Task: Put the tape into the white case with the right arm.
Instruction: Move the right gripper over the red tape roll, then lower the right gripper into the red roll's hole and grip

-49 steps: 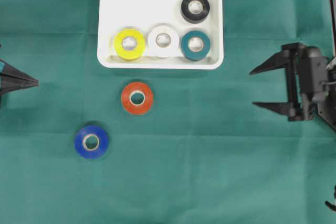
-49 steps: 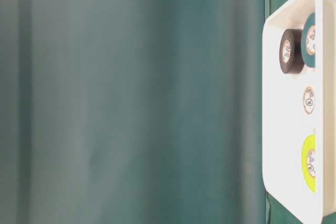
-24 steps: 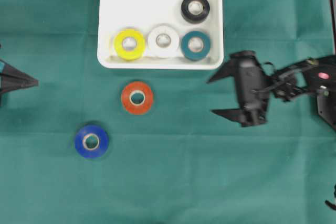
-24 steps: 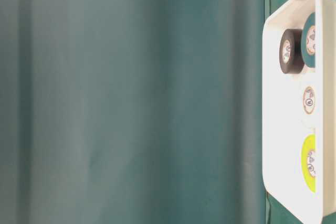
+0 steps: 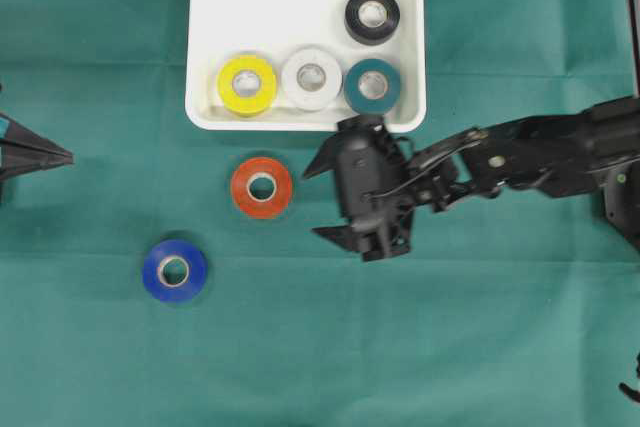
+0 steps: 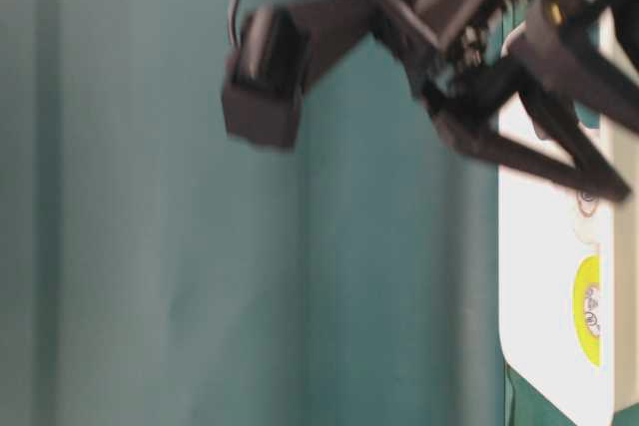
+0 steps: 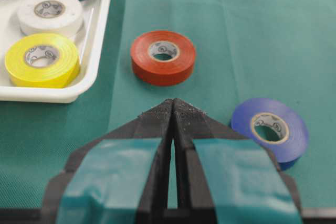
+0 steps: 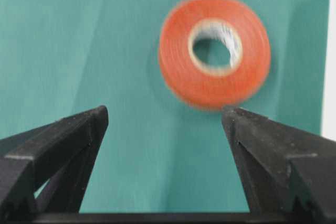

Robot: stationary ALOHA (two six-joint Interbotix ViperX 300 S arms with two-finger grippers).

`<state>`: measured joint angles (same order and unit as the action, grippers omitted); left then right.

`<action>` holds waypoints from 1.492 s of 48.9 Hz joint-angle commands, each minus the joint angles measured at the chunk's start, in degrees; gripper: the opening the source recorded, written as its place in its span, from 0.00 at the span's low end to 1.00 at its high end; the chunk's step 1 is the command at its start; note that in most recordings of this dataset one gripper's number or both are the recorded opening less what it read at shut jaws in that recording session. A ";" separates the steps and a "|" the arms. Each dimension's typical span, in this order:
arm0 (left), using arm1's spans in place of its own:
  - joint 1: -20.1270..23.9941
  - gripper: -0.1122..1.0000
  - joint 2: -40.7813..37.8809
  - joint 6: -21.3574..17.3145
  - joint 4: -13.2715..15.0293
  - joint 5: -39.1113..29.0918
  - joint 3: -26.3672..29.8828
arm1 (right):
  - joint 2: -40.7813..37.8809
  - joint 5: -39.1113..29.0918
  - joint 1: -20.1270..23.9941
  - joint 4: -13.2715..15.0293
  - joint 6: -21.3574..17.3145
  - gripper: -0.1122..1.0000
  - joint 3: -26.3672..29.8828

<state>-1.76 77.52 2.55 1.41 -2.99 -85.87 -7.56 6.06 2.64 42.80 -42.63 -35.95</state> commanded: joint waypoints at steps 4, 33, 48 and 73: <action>0.18 0.10 -0.44 0.00 0.09 0.18 0.97 | -2.29 0.09 0.97 0.18 -0.09 0.67 5.62; 0.18 0.10 -0.44 -0.09 0.09 0.18 0.26 | -10.02 -6.15 2.46 0.18 -0.18 0.67 15.47; 0.18 0.10 -0.35 -0.09 0.09 0.26 0.18 | -10.99 -8.17 2.64 0.09 -0.53 0.67 15.47; 0.18 0.10 -0.35 -0.09 0.09 0.18 0.18 | -13.71 -14.50 2.99 -2.29 -0.70 0.67 17.93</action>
<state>-1.76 77.52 2.55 1.41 -2.99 -86.40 -22.32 -7.03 5.45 40.69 -43.24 -19.60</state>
